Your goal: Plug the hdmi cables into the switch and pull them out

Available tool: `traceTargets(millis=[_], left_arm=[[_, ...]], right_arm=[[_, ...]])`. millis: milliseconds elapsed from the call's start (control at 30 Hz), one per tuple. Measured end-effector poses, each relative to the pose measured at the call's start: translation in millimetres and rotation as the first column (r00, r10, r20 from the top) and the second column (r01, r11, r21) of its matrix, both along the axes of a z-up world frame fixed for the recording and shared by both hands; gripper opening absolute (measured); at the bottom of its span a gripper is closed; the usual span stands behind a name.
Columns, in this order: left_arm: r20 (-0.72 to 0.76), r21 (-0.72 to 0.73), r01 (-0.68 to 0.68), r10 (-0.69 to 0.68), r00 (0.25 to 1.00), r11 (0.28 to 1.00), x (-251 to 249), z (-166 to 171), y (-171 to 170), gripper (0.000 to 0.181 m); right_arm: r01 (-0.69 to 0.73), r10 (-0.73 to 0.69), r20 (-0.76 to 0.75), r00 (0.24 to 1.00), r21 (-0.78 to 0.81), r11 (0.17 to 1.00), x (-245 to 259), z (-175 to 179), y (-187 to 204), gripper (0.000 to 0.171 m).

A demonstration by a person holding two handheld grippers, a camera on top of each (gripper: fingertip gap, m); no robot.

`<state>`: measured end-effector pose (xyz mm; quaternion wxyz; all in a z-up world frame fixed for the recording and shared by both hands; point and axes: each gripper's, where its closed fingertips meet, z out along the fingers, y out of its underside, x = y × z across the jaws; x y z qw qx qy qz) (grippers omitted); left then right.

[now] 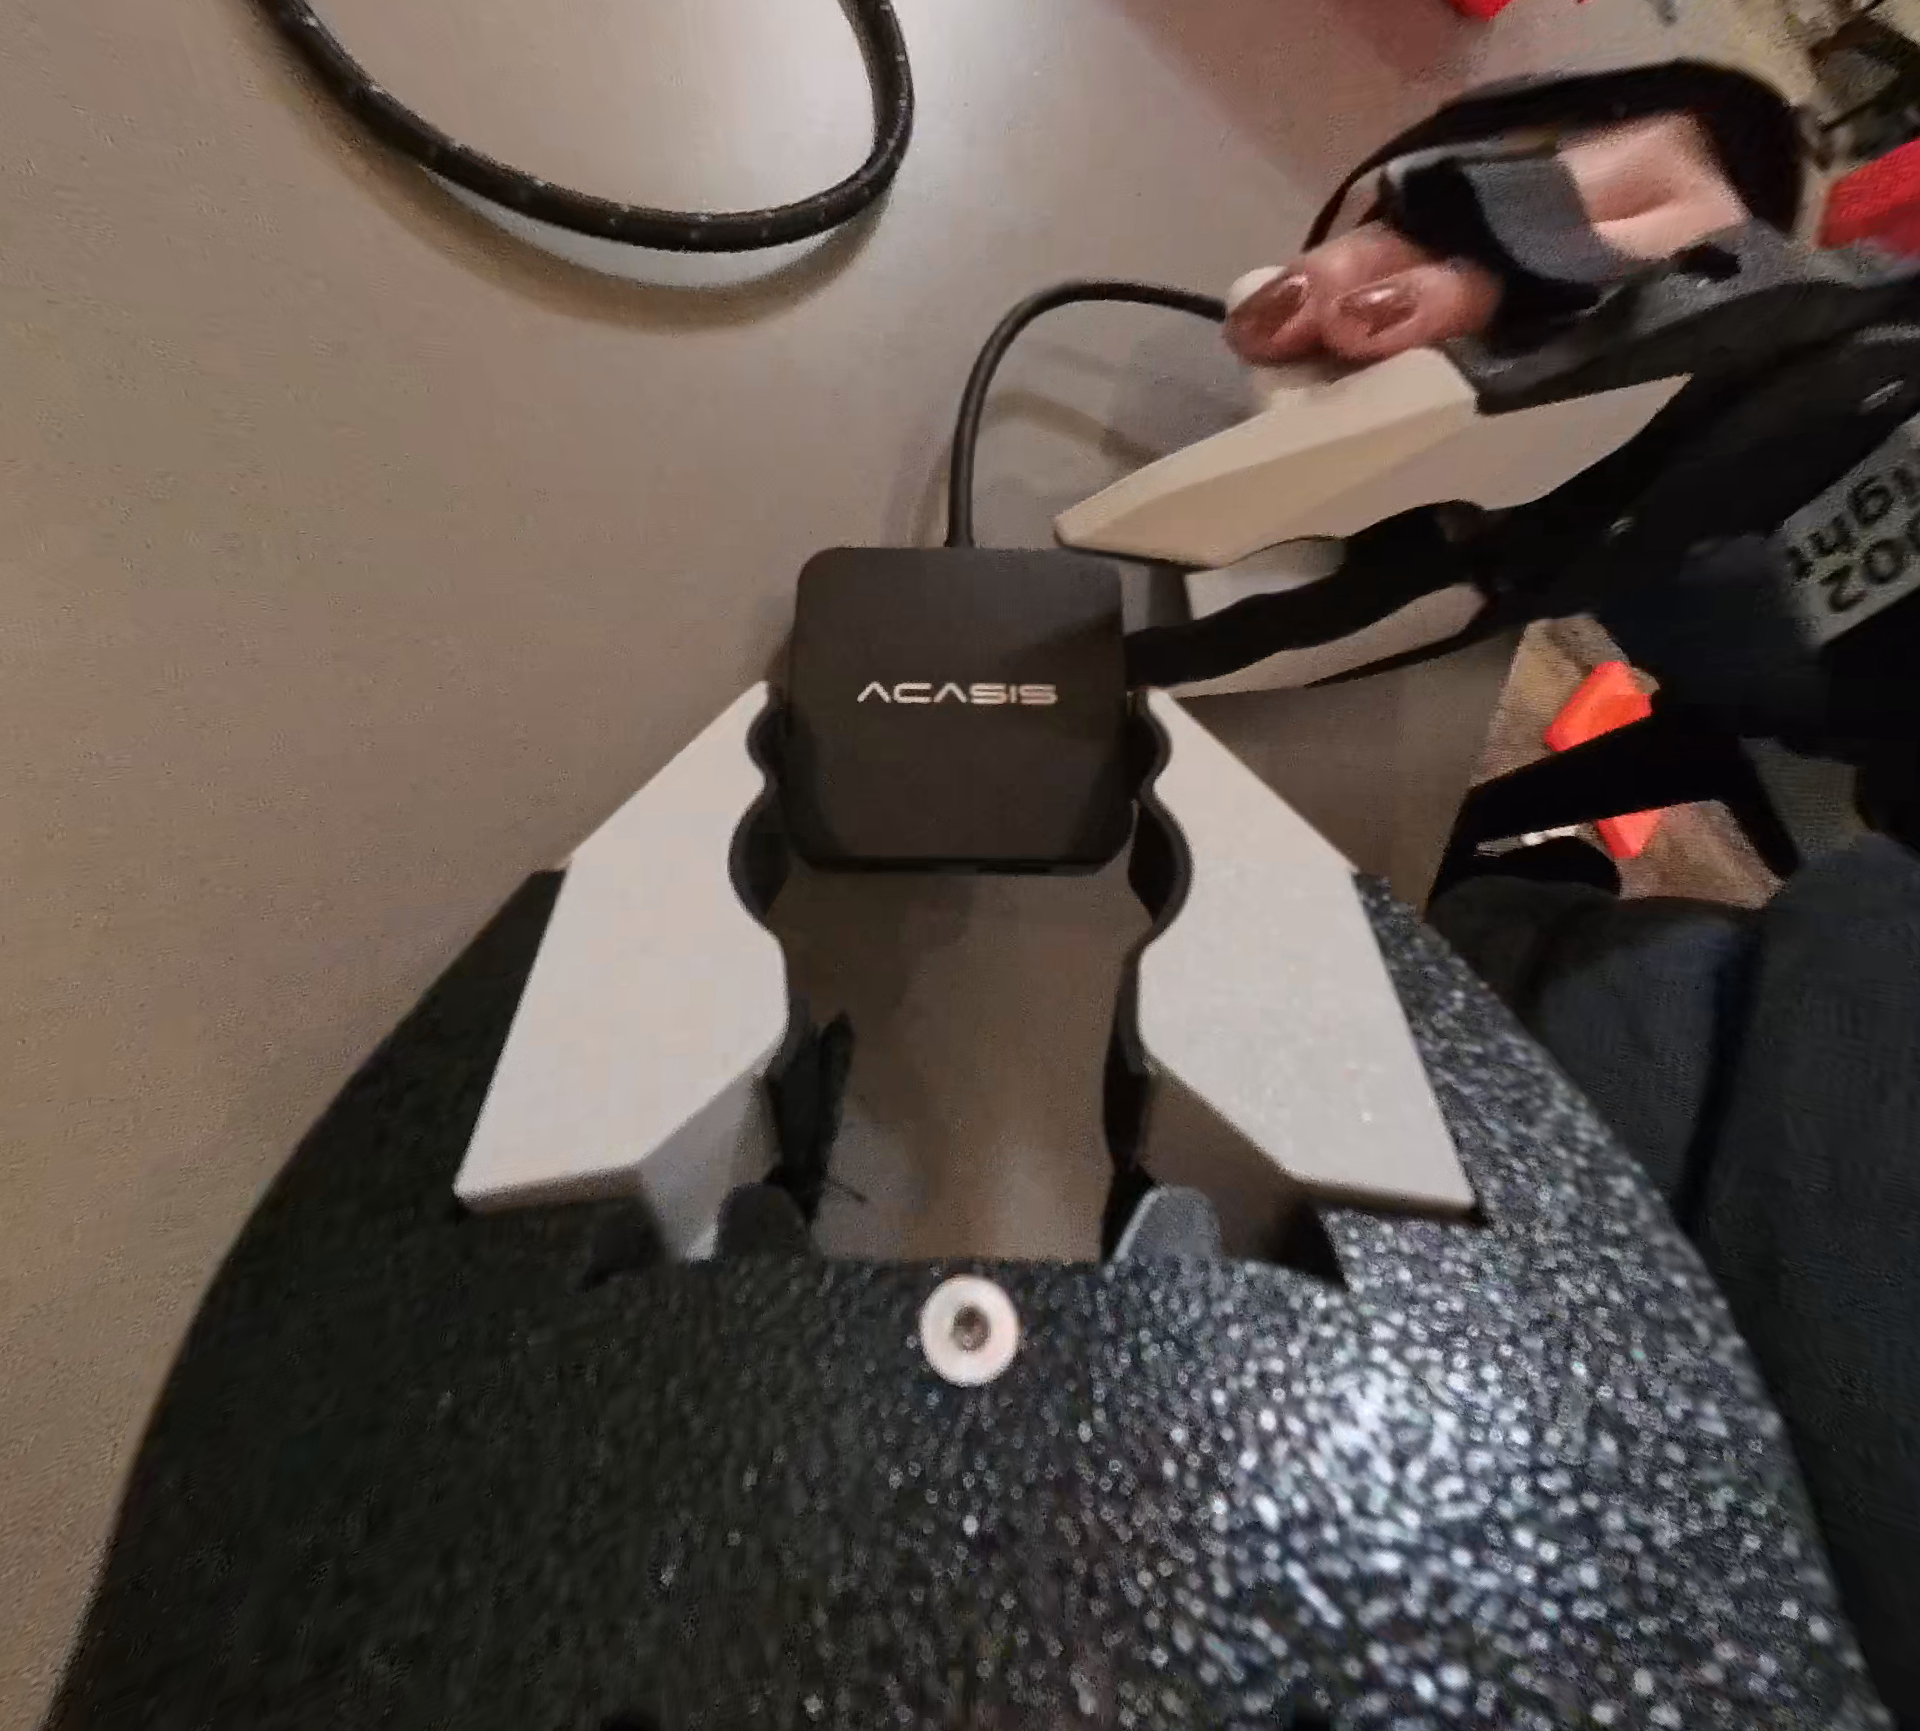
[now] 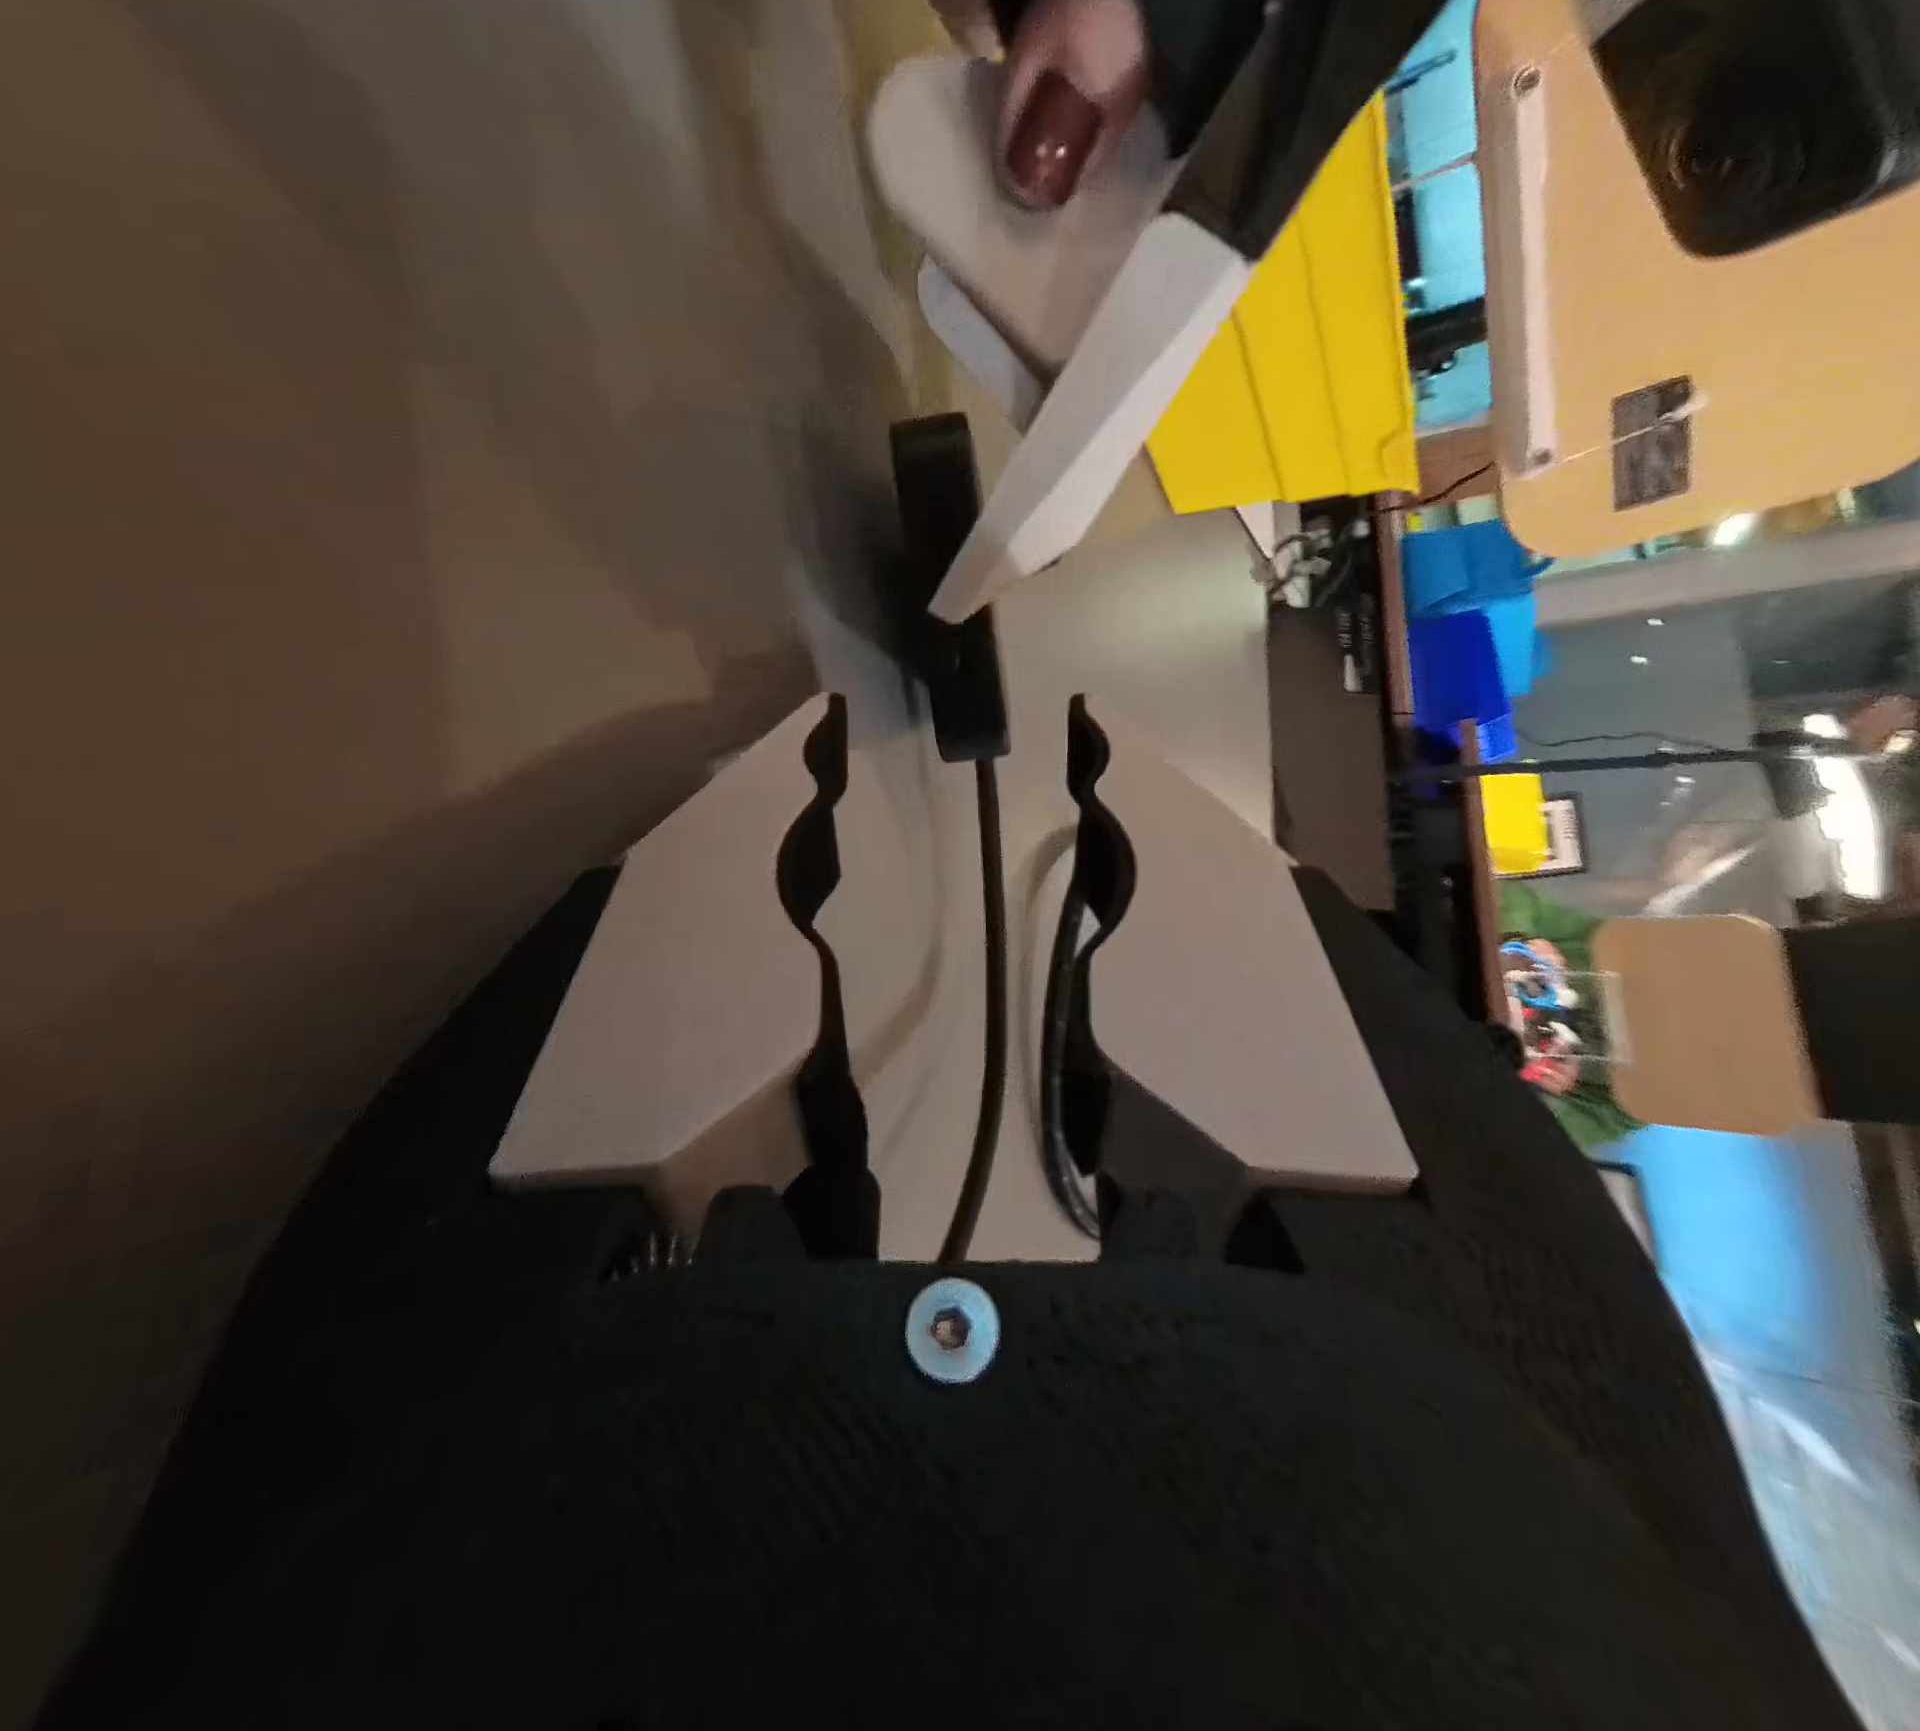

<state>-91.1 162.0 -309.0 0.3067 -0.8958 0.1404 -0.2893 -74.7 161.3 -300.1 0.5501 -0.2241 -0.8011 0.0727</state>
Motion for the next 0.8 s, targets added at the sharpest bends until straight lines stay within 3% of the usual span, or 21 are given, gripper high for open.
traceTargets(millis=[133, 167, 333, 433, 500, 633, 800], left_arm=[[0.046, -0.007, 0.027, -0.027, 0.999, 1.000, 3, 2, -3, 0.064], [0.042, 0.001, 0.020, -0.020, 0.999, 1.000, 2, 3, -2, 0.063], [0.017, 0.175, -0.007, 0.004, 1.000, 0.985, -5, 29, 10, 0.104], [-0.022, 0.322, 0.042, -0.037, 0.999, 0.946, -2, 47, 13, 0.109], [-0.142, 0.410, 0.112, -0.058, 0.988, 0.905, -3, 48, 13, 0.109], [-0.443, 0.493, 0.296, -0.057, 0.895, 0.818, 0, 33, 15, 0.090], [-0.563, 0.519, 0.460, -0.116, 0.818, 0.720, 25, 23, 9, 0.054]], right_arm=[[0.048, -0.046, -0.017, 0.999, 0.141, 0.989, -6, -2, 5, 0.013], [0.055, -0.055, -0.003, 0.999, 0.115, 0.992, -6, -3, 5, 0.012], [0.106, -0.107, 0.004, 0.994, -0.131, 0.986, -1, 4, 13, 0.012], [0.110, -0.115, -0.011, 0.993, -0.223, 0.969, 2, 11, 17, 0.012], [0.100, -0.107, -0.011, 0.994, -0.272, 0.957, 5, 13, 19, 0.012], [0.053, -0.057, -0.003, 0.998, -0.336, 0.940, 11, 16, 14, 0.012], [0.023, -0.022, 0.008, 1.000, -0.375, 0.927, 16, 17, 11, 0.012]])
